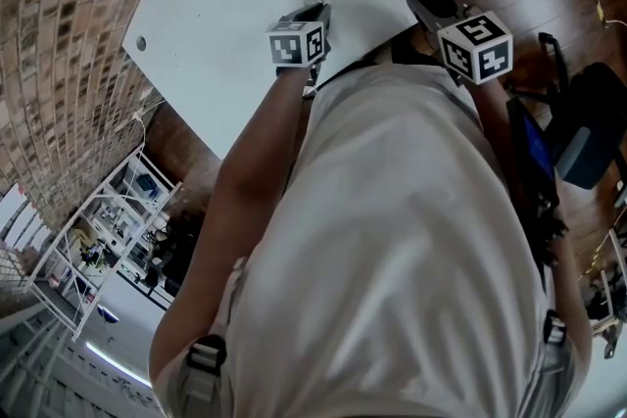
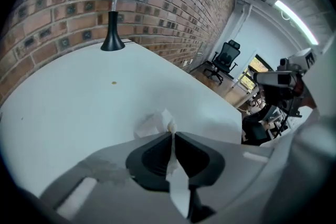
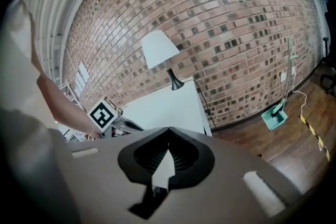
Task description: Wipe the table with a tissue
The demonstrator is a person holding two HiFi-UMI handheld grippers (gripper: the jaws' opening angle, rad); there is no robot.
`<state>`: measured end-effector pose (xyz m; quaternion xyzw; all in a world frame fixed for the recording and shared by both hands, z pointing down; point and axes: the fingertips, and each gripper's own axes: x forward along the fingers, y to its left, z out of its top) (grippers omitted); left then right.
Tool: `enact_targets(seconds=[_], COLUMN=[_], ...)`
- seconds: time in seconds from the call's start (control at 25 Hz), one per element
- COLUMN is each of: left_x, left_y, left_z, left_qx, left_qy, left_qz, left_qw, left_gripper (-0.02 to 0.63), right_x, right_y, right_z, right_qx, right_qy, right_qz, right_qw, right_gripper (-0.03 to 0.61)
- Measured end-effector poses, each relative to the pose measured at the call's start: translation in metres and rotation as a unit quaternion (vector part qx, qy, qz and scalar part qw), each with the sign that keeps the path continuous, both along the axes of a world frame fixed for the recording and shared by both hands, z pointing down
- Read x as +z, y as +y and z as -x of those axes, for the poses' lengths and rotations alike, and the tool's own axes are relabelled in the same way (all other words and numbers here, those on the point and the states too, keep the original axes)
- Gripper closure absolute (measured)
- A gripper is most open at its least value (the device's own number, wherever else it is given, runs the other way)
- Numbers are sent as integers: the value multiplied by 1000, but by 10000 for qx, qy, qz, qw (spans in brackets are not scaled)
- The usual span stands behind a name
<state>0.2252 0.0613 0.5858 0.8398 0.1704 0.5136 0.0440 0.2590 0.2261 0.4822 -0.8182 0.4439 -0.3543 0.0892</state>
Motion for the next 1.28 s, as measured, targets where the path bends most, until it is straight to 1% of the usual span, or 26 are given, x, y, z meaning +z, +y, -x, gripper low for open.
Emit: enact_targets(seconds=[0.08, 0.2, 0.36, 0.4, 0.56, 0.64, 0.72, 0.8, 0.84, 0.92, 1.04, 1.16, 1.28], left_x=[4, 7, 7, 7, 6, 6, 5, -1, -5, -14, -27, -32, -33], left_y=[9, 27, 51, 57, 89, 104, 115, 120, 117, 100, 55, 2, -42], left_z=[1, 4, 8, 9, 17, 24, 35, 43, 44, 41, 27, 17, 11], left_qx=[215, 477, 872, 932, 1193, 1437, 1698, 1822, 1767, 1404, 485, -354, -867], left_qy=[12, -22, -50, -87, -303, -470, -696, -773, -734, -546, -153, 151, 294], left_qz=[-28, 85, 96, 157, 630, 872, 1081, 1279, 1378, 1507, 1591, 1440, 1160], left_qw=[9998, 9988, 9961, 9955, 9904, 9846, 9770, 9718, 9718, 9770, 9859, 9888, 9890], left_gripper=[591, 591, 591, 592, 592, 592, 591, 591, 591, 591, 591, 591, 591], right_x=[-1, -1, 0, 1, 2, 0, -2, -3, -3, -3, -4, -6, -4], right_y=[0, 1, 0, -1, -2, -3, -4, -6, -9, -16, -29, -40, -49], right_z=[-1, 0, 1, 1, 2, 0, -4, -7, -8, -10, -12, -12, -12], right_qx=[7, 1, -24, -36, -69, -75, -79, -86, -105, -171, -287, -398, -466], right_qy=[8, 8, 6, 2, -10, 6, 19, 15, 17, 26, 53, 65, 52], right_qz=[-19, -23, -12, -7, 12, 3, -27, -52, -52, -59, -113, -151, -143], right_qw=[10000, 10000, 10000, 10000, 10000, 10000, 10000, 9999, 9999, 9998, 9995, 9991, 9988], right_gripper=[571, 571, 571, 571, 571, 571, 571, 571, 571, 571, 571, 571, 571])
